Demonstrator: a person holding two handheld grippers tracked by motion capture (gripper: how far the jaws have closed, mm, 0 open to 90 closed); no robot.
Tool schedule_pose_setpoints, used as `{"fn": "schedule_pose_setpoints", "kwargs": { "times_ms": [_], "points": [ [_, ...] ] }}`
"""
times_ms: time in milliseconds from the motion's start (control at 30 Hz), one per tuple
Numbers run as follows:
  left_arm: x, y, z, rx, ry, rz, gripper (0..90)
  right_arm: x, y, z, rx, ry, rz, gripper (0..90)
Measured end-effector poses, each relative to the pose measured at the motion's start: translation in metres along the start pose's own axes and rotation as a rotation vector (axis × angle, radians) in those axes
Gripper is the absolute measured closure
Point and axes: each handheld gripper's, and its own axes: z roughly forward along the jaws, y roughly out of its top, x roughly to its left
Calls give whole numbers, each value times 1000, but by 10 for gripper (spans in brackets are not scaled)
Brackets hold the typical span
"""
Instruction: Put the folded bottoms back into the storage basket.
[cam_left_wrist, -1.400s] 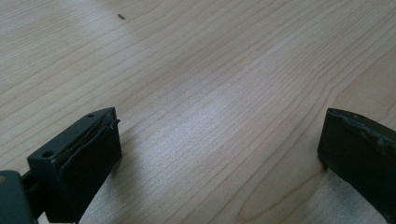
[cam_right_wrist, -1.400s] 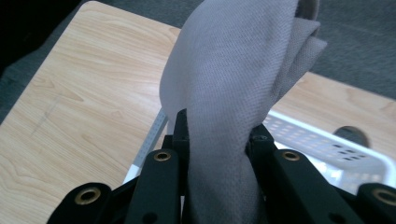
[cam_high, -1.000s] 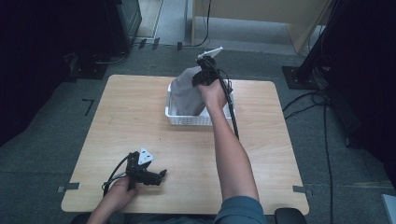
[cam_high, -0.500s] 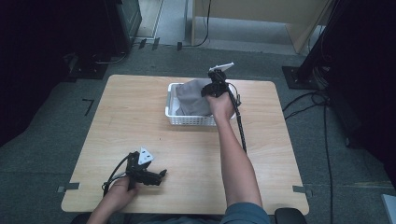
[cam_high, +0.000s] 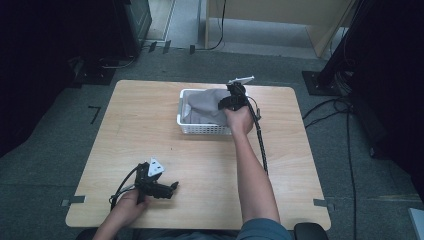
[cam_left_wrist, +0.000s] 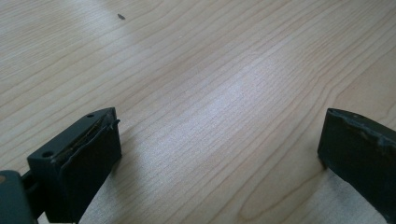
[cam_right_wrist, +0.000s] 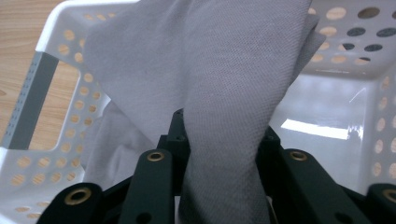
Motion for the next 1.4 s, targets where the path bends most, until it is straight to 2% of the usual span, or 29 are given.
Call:
{"fn": "schedule_pose_setpoints", "kwargs": {
  "times_ms": [100, 167, 233, 300, 467, 633, 733, 867, 967, 1167, 1400],
  "points": [
    [0, 0, 0, 2, 0, 1, 0, -4, -2, 0, -17, -2, -30, 584],
    [0, 0, 0, 1, 0, 0, 0, -5, -2, -1, -18, -18, -66, 504],
    [0, 0, 0, 3, 0, 3, 0, -5, -3, -2, -21, -46, -104, 464],
    [0, 0, 0, 3, 0, 3, 0, -8, -2, -5, -29, -60, -105, 407],
    [0, 0, 0, 4, 0, 3, 0, -19, 0, -16, -50, -77, -93, 392],
    [0, 0, 0, 1, 0, 2, 0, -25, 4, -29, -80, -77, -90, 411],
    [0, 0, 0, 1, 0, 1, 0, -28, 5, -34, -100, -55, -92, 463],
    [0, 0, 0, 1, 0, 1, 0, -26, 3, -34, -114, -37, -113, 592],
    [0, 0, 0, 3, 0, 2, 0, -25, -1, -29, -117, -26, -122, 630],
    [0, 0, 0, 5, 0, 3, 0, -24, -6, -15, -94, 15, -97, 728],
    [0, 0, 0, 5, 0, 3, 0, -20, -8, 6, -75, 38, -119, 661]
  ]
}}
